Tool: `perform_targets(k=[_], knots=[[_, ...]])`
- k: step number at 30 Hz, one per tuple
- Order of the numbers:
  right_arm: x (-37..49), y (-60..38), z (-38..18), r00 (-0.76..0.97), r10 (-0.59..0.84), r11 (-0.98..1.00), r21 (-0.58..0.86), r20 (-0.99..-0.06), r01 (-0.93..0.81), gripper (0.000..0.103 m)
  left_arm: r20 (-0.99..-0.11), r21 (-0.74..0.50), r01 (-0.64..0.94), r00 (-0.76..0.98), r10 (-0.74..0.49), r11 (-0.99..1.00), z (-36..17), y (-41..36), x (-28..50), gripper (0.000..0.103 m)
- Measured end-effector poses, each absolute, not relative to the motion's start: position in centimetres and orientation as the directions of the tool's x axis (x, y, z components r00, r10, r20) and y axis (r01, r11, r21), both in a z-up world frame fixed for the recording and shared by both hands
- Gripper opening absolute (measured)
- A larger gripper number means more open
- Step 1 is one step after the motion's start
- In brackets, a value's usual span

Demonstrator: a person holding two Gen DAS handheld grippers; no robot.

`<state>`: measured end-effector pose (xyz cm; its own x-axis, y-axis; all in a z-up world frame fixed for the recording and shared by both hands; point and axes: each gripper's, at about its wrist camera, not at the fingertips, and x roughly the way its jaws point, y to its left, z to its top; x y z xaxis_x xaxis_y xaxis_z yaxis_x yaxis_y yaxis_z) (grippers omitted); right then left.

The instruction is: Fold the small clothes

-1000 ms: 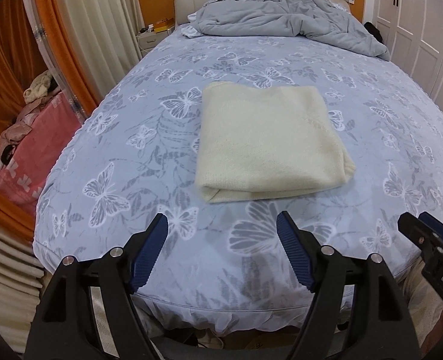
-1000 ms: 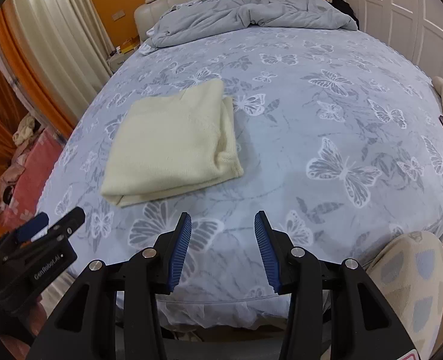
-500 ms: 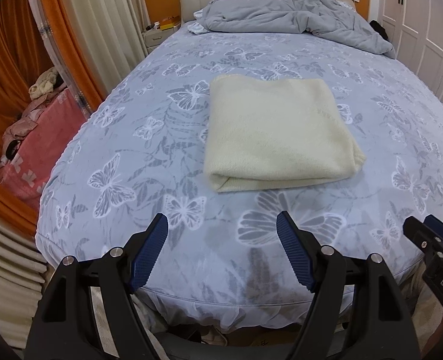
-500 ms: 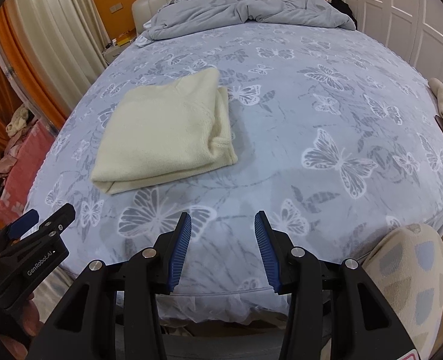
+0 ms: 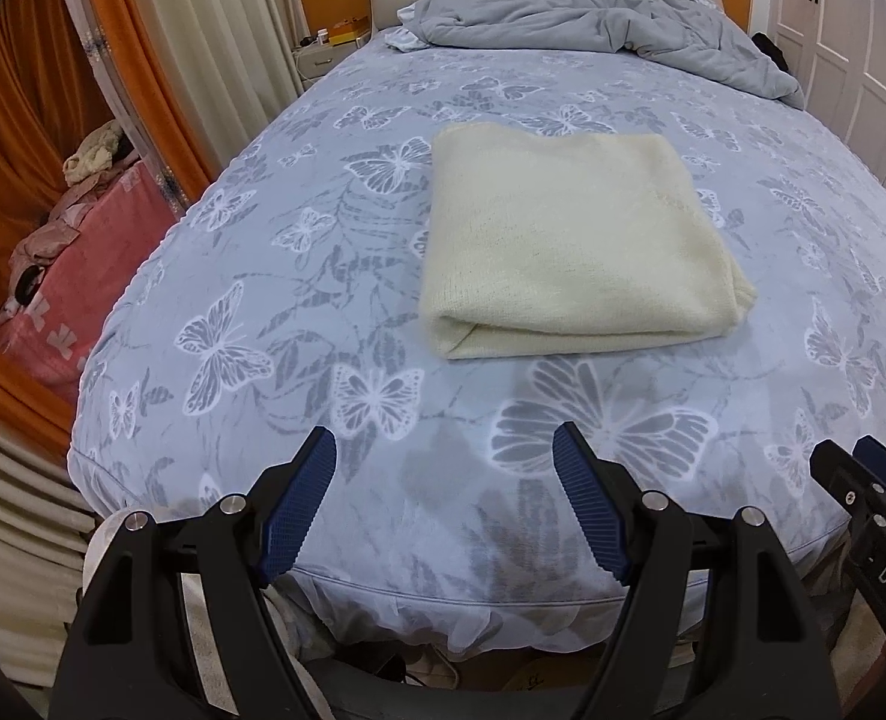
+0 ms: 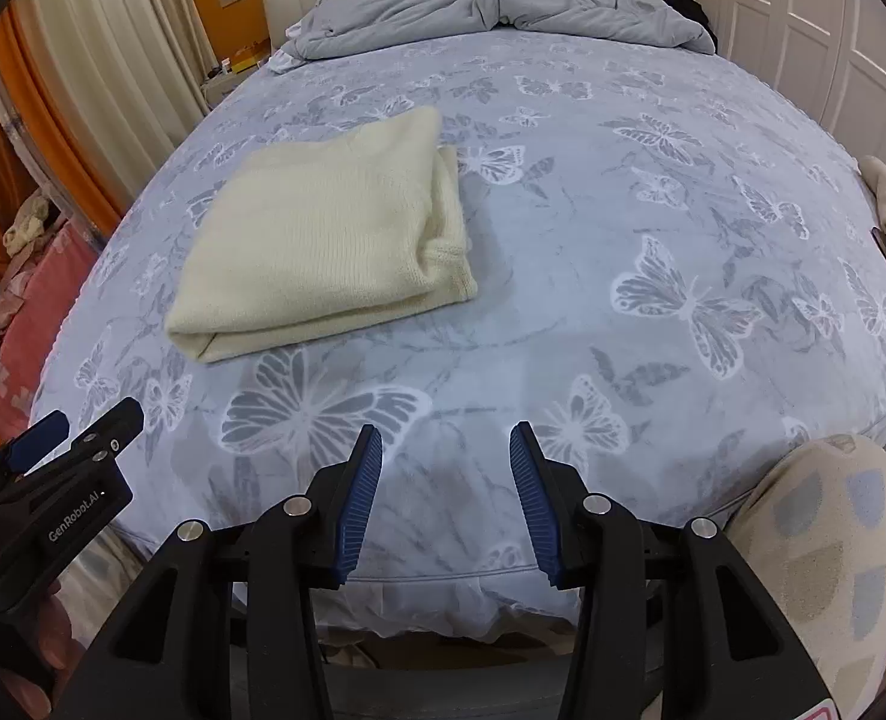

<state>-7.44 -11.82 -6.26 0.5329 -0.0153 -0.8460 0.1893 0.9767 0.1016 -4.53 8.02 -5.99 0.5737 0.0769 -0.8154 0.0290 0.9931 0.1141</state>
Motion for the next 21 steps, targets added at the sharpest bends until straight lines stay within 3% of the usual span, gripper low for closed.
perform_targets(k=[15,16,18,21], knots=[[-6.7,-10.8,-6.1,0.535,-0.016,0.978,0.098,-0.845,0.185,0.045,-0.827,0.113,0.011,0.555,0.088,0.994,-6.8,8.5,-4.2,0.073],[-6.3,-10.9,-5.7,0.544,-0.014,0.978,0.101,-0.839,0.181,0.048,-0.831,0.084,0.012,0.552,0.064,0.996,-6.6,8.9,-4.0,0.073],[-5.2,-11.8,-5.4,0.559,-0.004,0.979,0.111,-0.829,0.172,0.065,-0.837,0.032,0.003,0.546,0.025,0.999,-6.4,9.7,-3.5,0.079],[-2.2,-13.7,-6.7,0.528,0.04,0.967,0.165,-0.848,0.193,0.067,-0.844,-0.048,-0.036,0.536,-0.021,0.998,-6.6,11.6,-1.6,0.084]])
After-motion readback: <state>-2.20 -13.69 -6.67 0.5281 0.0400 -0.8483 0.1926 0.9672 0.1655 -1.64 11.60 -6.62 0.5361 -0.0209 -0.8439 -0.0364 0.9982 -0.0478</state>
